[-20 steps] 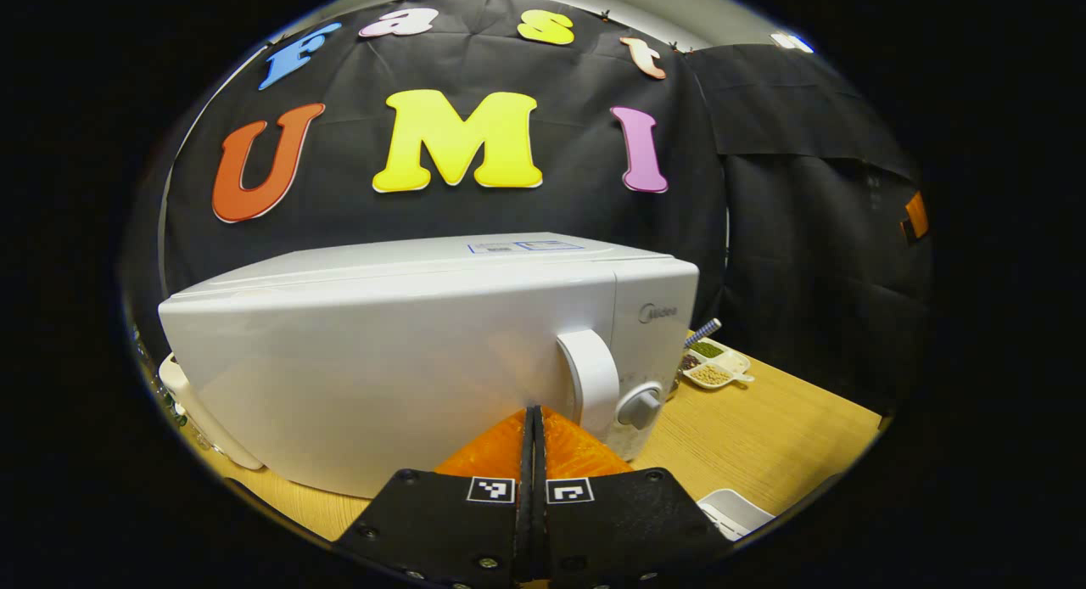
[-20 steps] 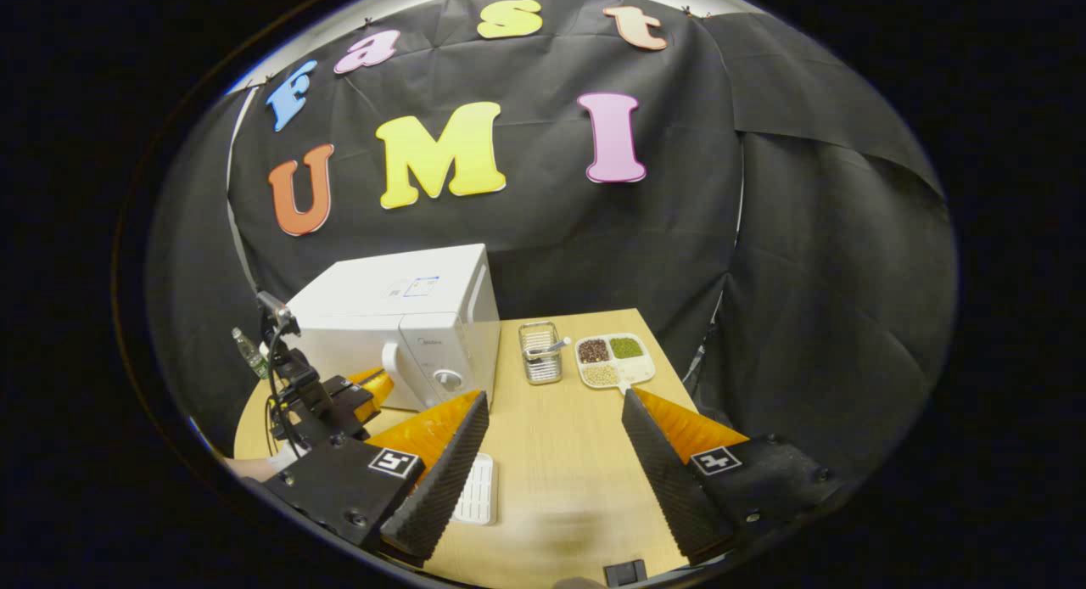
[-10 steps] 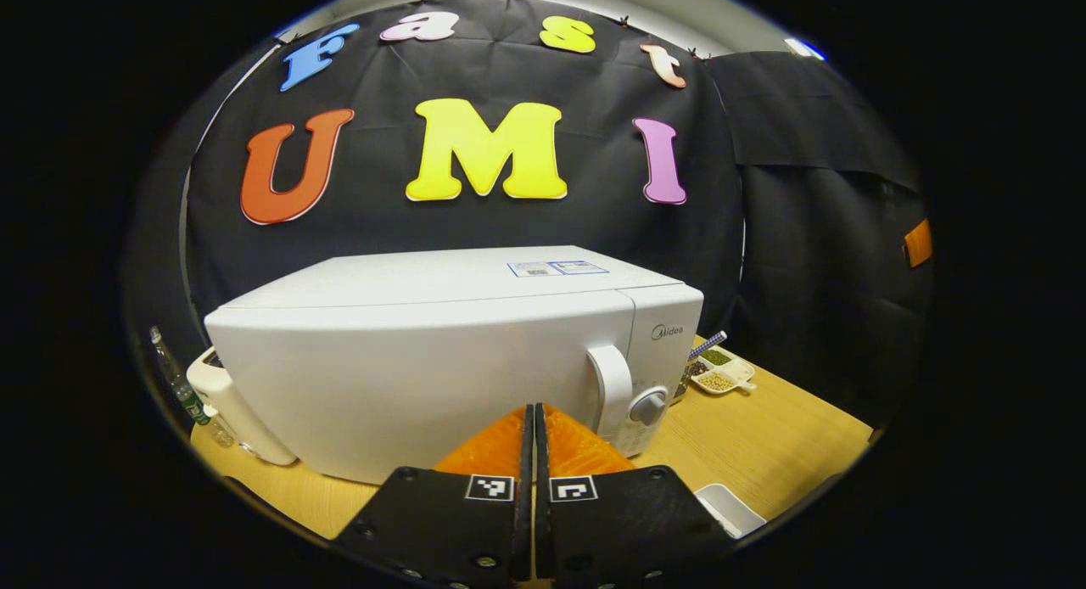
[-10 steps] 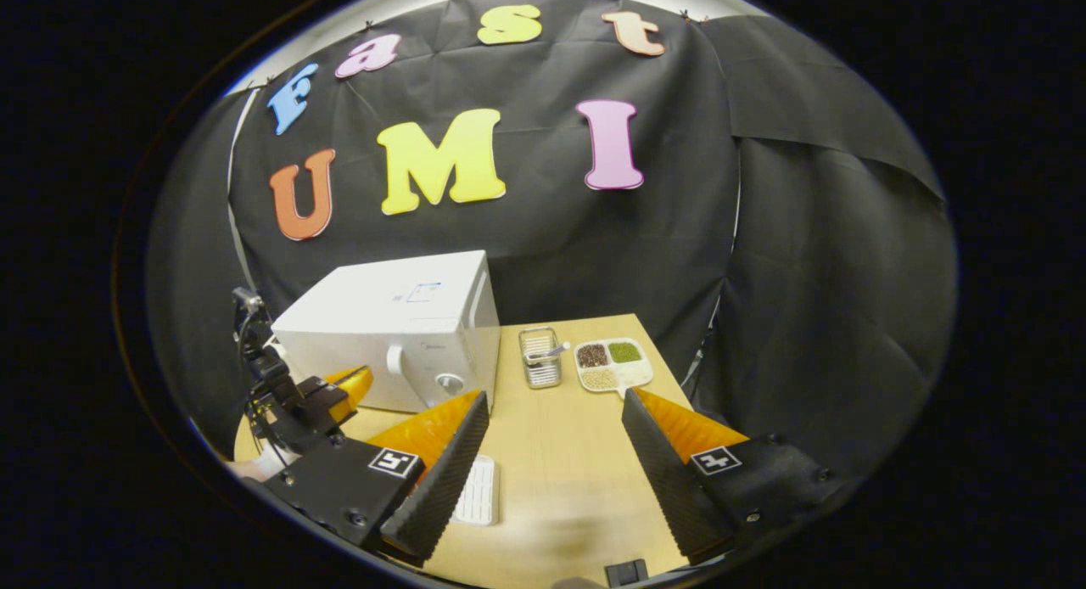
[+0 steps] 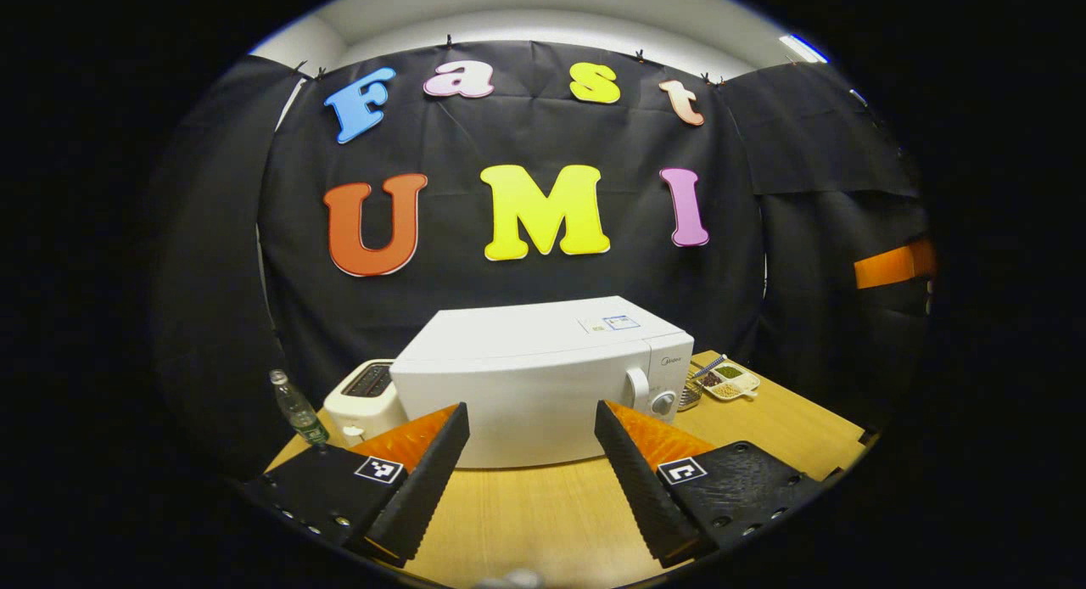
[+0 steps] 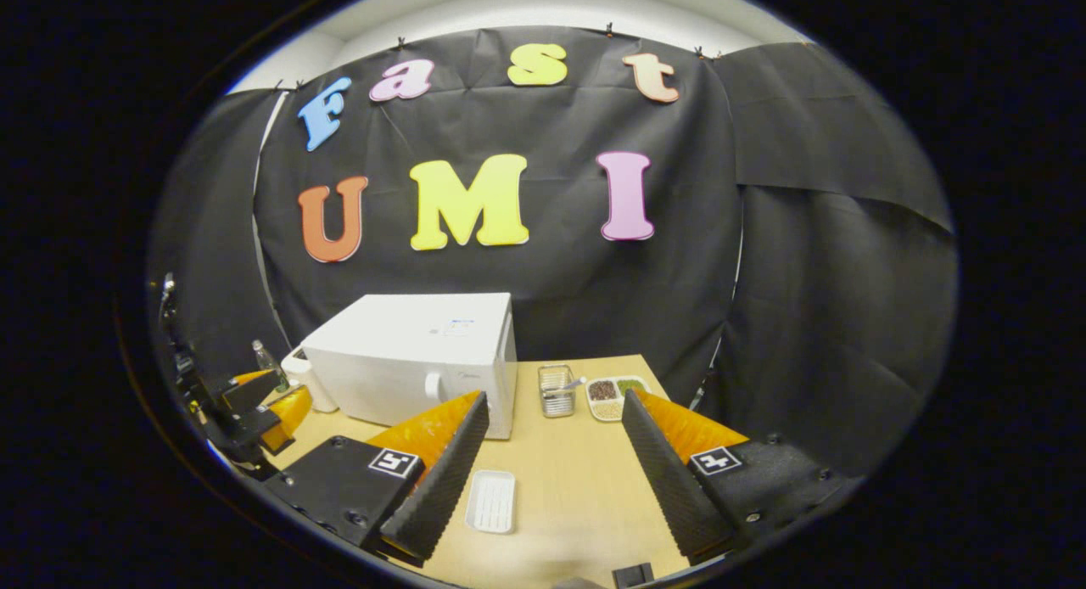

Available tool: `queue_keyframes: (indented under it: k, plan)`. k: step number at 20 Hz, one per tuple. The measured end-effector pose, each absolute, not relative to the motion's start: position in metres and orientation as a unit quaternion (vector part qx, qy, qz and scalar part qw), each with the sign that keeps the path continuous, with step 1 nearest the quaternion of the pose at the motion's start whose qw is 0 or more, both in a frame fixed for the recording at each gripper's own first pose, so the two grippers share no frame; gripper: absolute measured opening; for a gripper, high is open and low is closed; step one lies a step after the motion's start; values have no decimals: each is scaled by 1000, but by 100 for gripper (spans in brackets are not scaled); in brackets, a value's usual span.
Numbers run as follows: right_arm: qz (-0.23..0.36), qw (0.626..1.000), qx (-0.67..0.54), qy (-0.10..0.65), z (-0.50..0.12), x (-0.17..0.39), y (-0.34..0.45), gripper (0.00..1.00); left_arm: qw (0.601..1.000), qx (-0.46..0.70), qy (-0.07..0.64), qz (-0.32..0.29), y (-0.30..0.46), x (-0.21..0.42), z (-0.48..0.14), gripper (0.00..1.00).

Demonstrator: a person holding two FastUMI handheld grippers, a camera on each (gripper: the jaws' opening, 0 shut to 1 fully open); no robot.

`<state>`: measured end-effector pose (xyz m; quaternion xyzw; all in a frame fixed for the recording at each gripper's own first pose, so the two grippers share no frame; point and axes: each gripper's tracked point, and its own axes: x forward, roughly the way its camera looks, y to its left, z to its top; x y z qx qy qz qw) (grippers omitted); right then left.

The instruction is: Open the microwave oven with the left hand, put the food in, and close the microwave oven.

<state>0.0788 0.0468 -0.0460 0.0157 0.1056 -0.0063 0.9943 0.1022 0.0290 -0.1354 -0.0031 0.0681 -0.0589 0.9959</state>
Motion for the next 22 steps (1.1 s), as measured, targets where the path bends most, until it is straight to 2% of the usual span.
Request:
queue_keyframes:
  k: [1,3,4,7,8,9,10,11,12,13,14,17,18,19,22]
  plan:
    - [-2,994,15,105,-49,75,54,92,996,-10,64,-61,35,89,-126,100]
    - [4,995,19,102,-49,70,65,92,996,-27,58,-59,48,66,-107,84]
    - [3,995,22,100,-49,69,68,92,996,-38,60,-60,53,57,-102,96]
    - [7,995,33,94,-47,65,79,92,997,-47,60,-28,84,46,-85,96]
    - [5,996,32,87,-43,64,80,100,997,-49,57,-17,94,43,-79,96]
    - [5,997,30,77,-37,62,82,100,997,-54,48,-11,99,42,-69,87]
    - [4,997,28,68,-30,60,84,100,998,-58,38,-9,100,40,-60,94]
    - [6,998,26,59,-25,59,86,100,998,-59,31,-11,100,40,-51,82]
    - [7,998,26,49,-19,56,87,92,998,-54,24,-13,101,39,-44,81]
    - [6,999,26,41,-13,55,88,92,999,-47,17,-10,103,38,-38,81]
    - [8,999,29,35,-10,52,88,92,999,-44,11,-9,103,39,-33,93]
    - [7,999,35,23,-4,47,88,92,999,-50,-6,-17,96,33,-16,92]
    - [6,999,32,20,-1,46,87,100,999,-50,-7,-19,95,33,-14,92]
    - [8,999,33,19,1,44,88,92,998,-50,-11,-20,94,31,-10,92]
    - [8,999,40,17,5,41,88,92,998,-46,-17,-25,94,28,-4,92]
